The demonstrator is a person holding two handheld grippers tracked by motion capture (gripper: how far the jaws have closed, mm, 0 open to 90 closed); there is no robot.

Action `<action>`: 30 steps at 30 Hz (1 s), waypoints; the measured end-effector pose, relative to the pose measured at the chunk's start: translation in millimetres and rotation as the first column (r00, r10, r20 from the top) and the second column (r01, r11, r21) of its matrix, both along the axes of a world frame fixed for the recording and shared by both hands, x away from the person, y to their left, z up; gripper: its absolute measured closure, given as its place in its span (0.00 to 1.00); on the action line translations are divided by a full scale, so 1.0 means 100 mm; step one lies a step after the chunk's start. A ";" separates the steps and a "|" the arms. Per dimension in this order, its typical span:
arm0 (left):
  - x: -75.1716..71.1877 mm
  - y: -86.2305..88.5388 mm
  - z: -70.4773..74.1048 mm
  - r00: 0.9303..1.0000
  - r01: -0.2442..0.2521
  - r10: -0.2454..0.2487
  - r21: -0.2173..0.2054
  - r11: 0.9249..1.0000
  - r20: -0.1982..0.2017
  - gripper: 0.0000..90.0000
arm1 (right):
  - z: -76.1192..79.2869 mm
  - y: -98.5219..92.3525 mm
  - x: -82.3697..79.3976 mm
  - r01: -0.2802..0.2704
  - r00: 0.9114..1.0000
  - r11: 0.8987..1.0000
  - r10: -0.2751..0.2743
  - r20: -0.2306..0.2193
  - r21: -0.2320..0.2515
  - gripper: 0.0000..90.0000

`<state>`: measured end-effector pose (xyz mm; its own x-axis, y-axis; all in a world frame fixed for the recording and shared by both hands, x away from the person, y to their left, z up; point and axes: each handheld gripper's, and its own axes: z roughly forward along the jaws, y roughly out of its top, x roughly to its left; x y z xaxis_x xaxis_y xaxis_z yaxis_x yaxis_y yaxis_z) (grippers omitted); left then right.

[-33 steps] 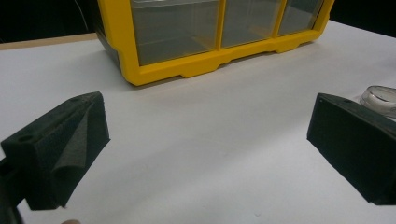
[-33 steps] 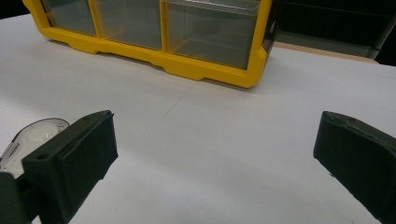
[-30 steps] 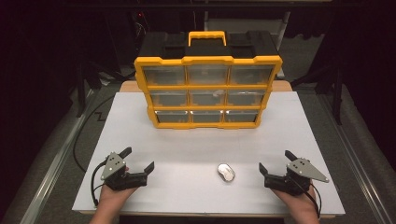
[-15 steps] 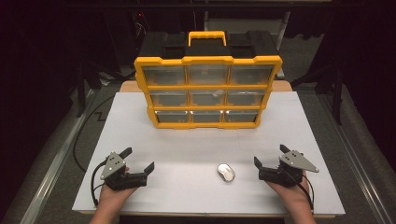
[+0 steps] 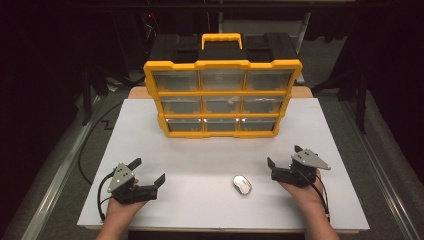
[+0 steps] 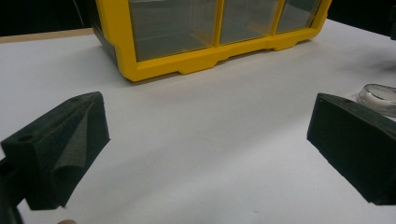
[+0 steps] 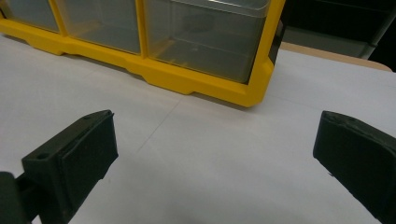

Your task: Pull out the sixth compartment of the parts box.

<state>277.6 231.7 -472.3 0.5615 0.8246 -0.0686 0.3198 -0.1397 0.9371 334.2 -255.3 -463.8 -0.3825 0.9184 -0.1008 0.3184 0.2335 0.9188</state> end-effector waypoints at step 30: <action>0.01 0.03 0.02 1.000 0.001 -0.001 -0.012 1.000 -0.013 0.00 | 0.06 0.04 0.28 0.010 1.000 0.996 -0.011 -0.009 -0.087 0.00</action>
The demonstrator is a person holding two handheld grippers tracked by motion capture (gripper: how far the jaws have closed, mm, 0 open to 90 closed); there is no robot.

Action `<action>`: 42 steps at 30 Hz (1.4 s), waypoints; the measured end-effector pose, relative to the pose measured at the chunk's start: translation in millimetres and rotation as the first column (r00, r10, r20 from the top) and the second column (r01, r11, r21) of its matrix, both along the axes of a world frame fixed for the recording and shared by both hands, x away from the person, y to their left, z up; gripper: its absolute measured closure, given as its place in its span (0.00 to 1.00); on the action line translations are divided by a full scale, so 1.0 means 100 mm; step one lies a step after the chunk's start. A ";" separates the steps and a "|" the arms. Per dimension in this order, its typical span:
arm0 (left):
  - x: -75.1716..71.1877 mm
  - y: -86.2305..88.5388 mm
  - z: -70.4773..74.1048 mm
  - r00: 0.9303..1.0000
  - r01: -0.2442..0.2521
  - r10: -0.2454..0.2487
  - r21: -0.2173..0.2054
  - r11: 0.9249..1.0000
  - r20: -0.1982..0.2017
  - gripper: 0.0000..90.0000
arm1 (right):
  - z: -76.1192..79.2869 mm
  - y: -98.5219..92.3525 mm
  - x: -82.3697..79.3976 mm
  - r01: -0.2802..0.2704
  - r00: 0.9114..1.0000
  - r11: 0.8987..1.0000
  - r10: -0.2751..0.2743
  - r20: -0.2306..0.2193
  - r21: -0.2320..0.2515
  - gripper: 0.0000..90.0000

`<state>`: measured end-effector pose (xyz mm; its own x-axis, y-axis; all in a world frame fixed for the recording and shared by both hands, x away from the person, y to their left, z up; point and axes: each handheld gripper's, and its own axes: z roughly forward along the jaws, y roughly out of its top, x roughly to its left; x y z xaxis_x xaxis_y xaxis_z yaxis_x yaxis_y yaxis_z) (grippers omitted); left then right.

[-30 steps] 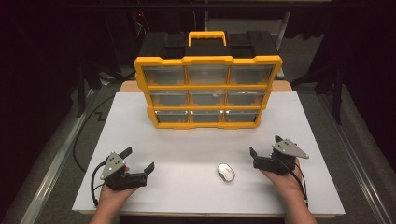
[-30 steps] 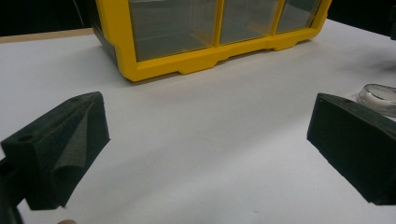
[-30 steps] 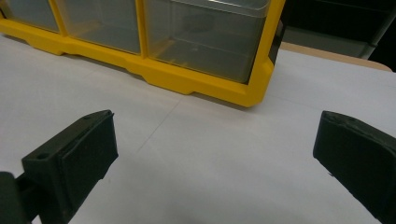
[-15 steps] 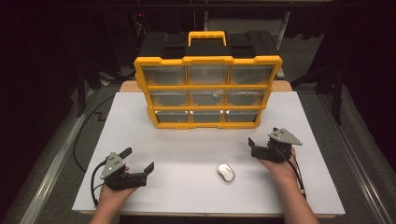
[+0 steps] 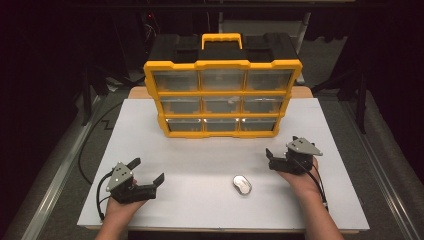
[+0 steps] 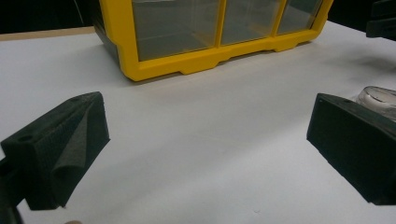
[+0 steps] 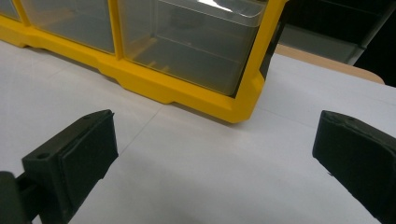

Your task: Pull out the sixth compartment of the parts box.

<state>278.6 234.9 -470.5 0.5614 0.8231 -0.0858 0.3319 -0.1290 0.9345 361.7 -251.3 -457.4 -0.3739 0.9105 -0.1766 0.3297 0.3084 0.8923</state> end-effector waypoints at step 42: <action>0.00 -0.03 -0.03 1.000 0.022 -0.022 0.017 1.000 0.018 0.00 | -0.06 -0.01 -0.27 -0.086 0.996 0.938 0.080 -0.032 -0.336 0.00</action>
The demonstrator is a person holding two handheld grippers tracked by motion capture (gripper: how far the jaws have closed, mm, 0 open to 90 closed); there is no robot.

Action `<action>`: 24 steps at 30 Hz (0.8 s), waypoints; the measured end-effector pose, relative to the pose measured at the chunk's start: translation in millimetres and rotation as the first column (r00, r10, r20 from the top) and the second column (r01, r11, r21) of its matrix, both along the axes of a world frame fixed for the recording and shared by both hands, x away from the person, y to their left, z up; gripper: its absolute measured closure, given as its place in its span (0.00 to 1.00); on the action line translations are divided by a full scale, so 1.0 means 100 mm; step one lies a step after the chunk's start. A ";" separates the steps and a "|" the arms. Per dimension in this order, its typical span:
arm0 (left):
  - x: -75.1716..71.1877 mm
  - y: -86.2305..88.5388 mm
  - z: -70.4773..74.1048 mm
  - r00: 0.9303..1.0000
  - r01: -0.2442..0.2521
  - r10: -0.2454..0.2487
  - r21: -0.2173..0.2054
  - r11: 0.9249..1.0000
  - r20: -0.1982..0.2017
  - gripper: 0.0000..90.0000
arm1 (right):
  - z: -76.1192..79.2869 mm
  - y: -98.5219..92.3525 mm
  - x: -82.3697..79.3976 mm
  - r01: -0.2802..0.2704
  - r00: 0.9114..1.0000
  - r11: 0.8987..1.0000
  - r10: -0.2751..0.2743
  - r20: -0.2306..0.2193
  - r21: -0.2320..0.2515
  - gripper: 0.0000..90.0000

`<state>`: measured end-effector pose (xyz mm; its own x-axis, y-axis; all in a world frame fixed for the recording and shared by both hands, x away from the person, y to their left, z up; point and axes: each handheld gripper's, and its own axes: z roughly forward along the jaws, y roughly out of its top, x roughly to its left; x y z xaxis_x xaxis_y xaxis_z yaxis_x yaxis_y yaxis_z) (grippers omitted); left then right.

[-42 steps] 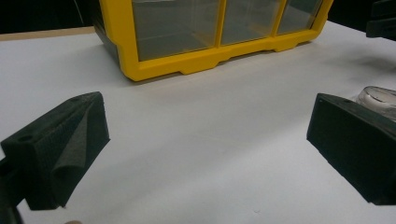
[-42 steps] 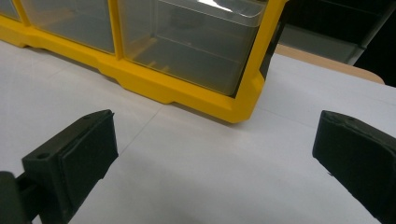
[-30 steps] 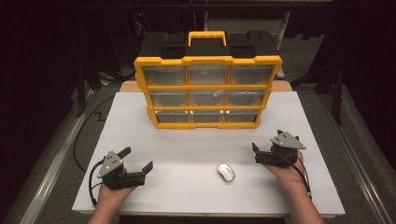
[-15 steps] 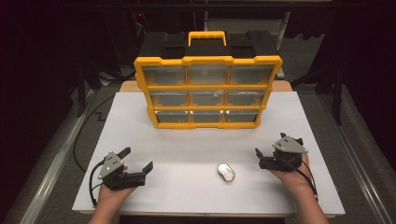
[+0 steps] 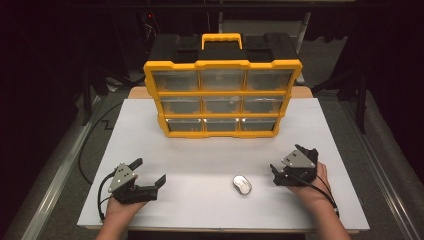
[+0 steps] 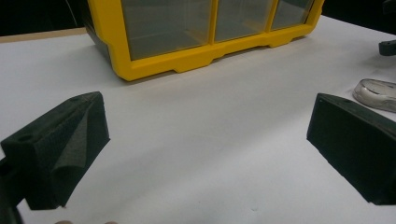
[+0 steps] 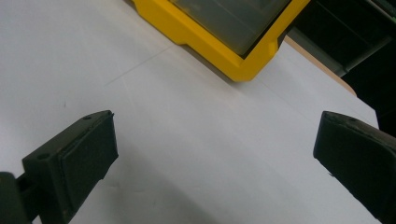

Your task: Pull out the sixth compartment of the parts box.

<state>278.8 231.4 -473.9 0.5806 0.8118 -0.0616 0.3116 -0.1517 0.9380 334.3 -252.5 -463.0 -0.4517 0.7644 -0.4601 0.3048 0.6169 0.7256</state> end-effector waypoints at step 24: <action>0.00 -0.01 -0.01 1.000 0.006 -0.006 0.004 1.000 -0.013 0.00 | 0.01 0.17 -0.09 -0.057 0.994 0.957 0.081 0.073 -0.284 0.00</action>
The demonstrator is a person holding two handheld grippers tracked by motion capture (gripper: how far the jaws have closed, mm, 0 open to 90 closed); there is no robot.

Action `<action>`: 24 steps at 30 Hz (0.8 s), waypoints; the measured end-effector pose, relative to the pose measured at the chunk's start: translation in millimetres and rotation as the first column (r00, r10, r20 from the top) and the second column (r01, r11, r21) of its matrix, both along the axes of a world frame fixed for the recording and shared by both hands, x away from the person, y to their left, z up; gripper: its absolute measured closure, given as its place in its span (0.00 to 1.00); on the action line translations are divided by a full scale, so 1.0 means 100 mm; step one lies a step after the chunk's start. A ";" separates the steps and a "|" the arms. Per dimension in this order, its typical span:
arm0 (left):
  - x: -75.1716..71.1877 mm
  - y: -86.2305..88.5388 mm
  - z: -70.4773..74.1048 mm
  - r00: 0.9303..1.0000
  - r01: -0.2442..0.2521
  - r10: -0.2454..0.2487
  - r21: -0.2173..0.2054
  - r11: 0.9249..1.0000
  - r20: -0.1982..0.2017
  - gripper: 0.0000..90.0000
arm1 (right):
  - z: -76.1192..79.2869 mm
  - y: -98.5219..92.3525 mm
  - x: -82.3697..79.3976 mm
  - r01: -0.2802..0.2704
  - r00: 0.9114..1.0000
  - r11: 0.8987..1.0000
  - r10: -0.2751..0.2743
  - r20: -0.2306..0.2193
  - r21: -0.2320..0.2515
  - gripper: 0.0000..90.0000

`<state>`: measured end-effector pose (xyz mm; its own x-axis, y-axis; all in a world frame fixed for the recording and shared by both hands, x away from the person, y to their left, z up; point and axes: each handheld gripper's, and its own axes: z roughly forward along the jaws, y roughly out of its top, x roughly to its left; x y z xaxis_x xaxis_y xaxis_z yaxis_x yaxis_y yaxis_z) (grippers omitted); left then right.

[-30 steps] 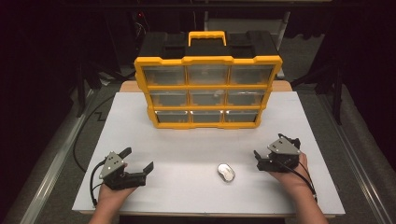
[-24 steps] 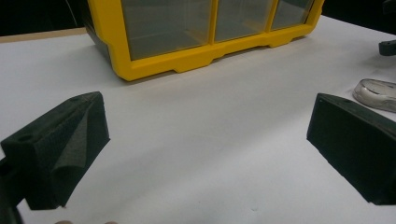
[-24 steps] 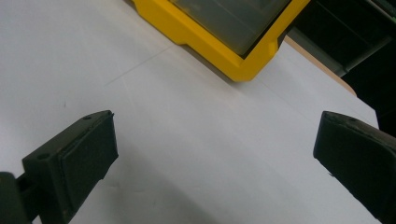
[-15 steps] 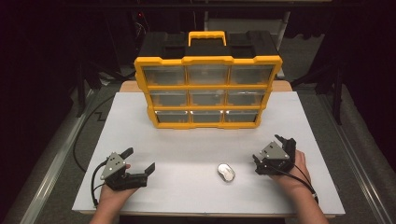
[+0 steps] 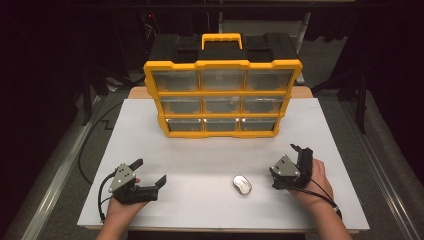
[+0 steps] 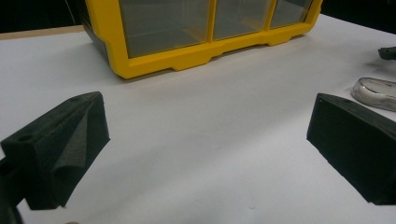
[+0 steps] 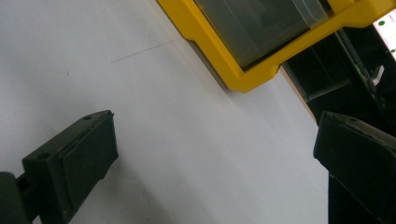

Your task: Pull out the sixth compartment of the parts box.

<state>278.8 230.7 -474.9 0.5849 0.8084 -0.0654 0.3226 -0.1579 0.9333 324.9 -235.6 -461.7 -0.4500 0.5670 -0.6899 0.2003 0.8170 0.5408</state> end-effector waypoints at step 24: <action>0.00 -0.01 0.00 1.000 0.006 -0.006 0.009 1.000 0.003 0.00 | 0.03 0.20 -0.12 -0.062 0.994 0.964 0.082 0.066 -0.257 0.00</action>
<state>278.4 229.9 -475.3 0.5901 0.8053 -0.0561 0.3187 -0.1685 0.9328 313.2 -215.4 -458.4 -0.4240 0.3363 -0.8409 0.1026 0.9403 0.3244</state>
